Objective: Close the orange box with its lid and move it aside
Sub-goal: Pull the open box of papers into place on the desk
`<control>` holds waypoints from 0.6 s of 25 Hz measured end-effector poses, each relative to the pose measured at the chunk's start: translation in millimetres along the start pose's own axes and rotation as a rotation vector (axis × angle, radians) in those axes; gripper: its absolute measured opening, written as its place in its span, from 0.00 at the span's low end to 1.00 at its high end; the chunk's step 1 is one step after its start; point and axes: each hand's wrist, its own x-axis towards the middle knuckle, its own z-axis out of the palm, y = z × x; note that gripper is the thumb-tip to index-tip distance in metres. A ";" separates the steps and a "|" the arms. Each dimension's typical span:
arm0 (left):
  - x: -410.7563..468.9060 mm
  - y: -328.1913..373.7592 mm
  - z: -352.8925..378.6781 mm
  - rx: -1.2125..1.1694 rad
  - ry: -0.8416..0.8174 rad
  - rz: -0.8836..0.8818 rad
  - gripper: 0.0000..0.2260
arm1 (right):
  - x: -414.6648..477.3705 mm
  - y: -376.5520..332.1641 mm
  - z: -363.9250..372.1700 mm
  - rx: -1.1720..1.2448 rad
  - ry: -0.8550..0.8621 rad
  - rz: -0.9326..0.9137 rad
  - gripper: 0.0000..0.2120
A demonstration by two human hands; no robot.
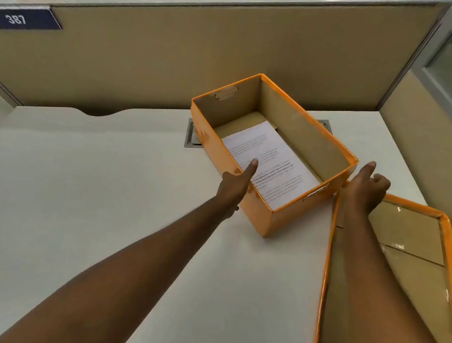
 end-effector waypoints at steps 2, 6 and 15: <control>3.7 4.2 7.1 -0.016 0.014 0.010 0.35 | 10.8 -4.4 4.9 0.007 -0.030 0.025 0.29; 18.4 -5.6 17.2 0.035 0.034 -0.033 0.29 | 33.4 -4.6 14.1 -0.060 -0.145 0.008 0.31; 12.0 -11.1 5.8 0.087 0.059 0.074 0.17 | 28.2 6.4 26.4 -0.286 -0.293 -0.105 0.15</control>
